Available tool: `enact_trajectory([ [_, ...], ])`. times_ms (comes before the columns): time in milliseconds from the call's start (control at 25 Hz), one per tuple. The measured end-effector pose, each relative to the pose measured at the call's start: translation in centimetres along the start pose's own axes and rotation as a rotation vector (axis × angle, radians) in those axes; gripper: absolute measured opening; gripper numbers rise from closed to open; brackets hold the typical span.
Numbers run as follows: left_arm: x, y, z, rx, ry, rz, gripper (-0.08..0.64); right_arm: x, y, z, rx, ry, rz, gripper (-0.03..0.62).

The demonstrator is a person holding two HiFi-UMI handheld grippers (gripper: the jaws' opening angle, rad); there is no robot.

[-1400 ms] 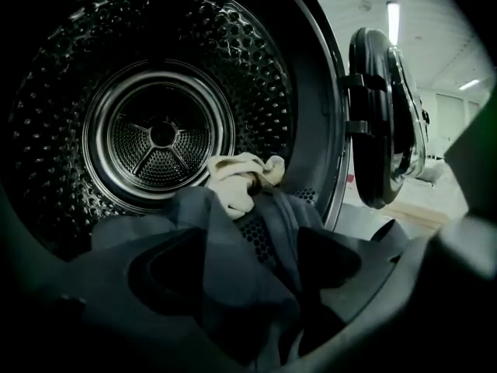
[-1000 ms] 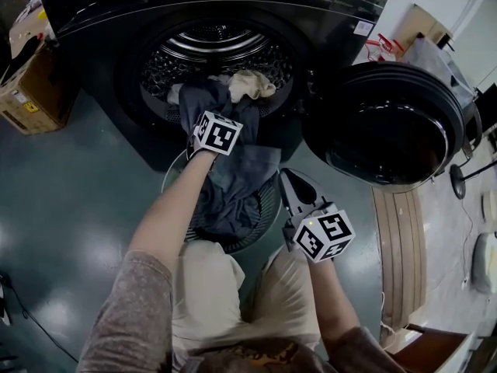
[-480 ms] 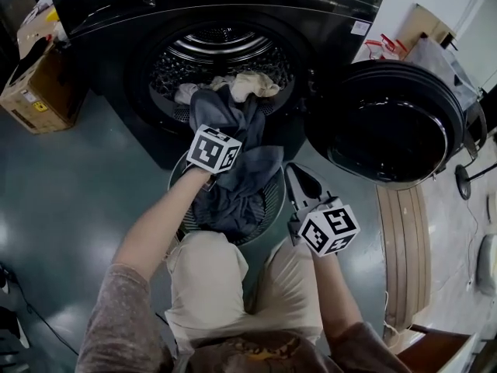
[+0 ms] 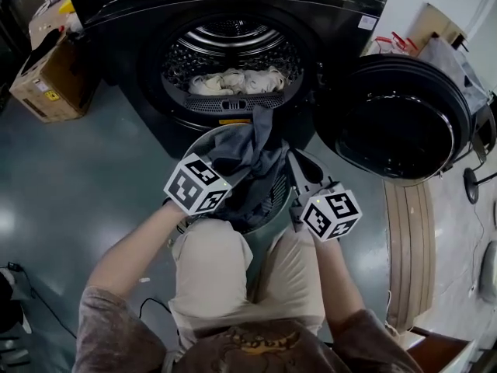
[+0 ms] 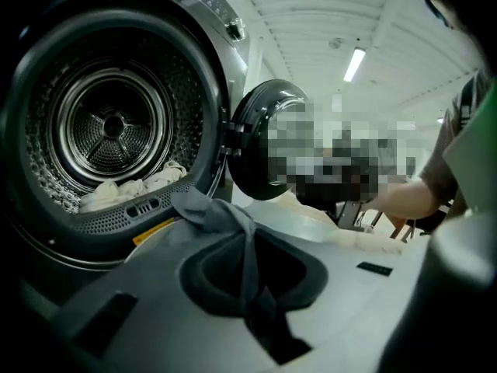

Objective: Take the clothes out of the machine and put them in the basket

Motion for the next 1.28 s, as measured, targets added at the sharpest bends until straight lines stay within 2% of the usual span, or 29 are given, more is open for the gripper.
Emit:
enact_trajectory([
  [160,1.1,0.5,0.0,0.013,-0.018,-0.002,0.037,-0.5,0.4,-0.2,-0.008,-0.014,-0.004,-0.003],
  [280,1.3,0.8,-0.5,0.009,-0.078,-0.002,0.061,-0.5,0.5,-0.3,-0.011,-0.016,-0.005,-0.003],
  [320,1.2,0.8,-0.8,0.003,-0.102,0.002,0.091,-0.5,0.5,-0.3,-0.011,-0.014,-0.005,-0.003],
  [440,1.3,0.4,-1.5,0.000,-0.155,0.030,0.247,-0.2,0.6,0.0,-0.015,-0.004,-0.004,-0.003],
  [600,1.4,-0.8,-2.9,-0.001,-0.212,0.087,0.314,0.0,0.6,0.1,-0.016,0.006,-0.004,-0.003],
  [760,0.6,-1.5,-4.9,-0.014,-0.257,0.115,0.325,0.0,0.7,0.1,-0.017,0.013,-0.004,-0.003],
  [920,-1.2,-1.6,-8.9,0.018,-0.363,0.129,0.342,0.2,0.8,-0.1,-0.016,0.019,-0.009,-0.003],
  [1120,-4.1,-2.3,-14.6,0.080,-0.478,0.115,0.347,0.2,0.9,-0.3,-0.010,0.033,-0.016,-0.003],
  [1280,-7.0,-3.0,-18.4,0.069,-0.583,0.066,0.348,0.3,1.1,-0.4,-0.014,0.047,-0.024,-0.003],
])
Point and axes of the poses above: the fingertips, and each gripper's own axes: x backward along the fingers, z to its right, y out of its underside, the point moved 8 cm from there along x, backward along the fingers, and after that the axes turned 13 degrees about -y, right-handed, at the moved point
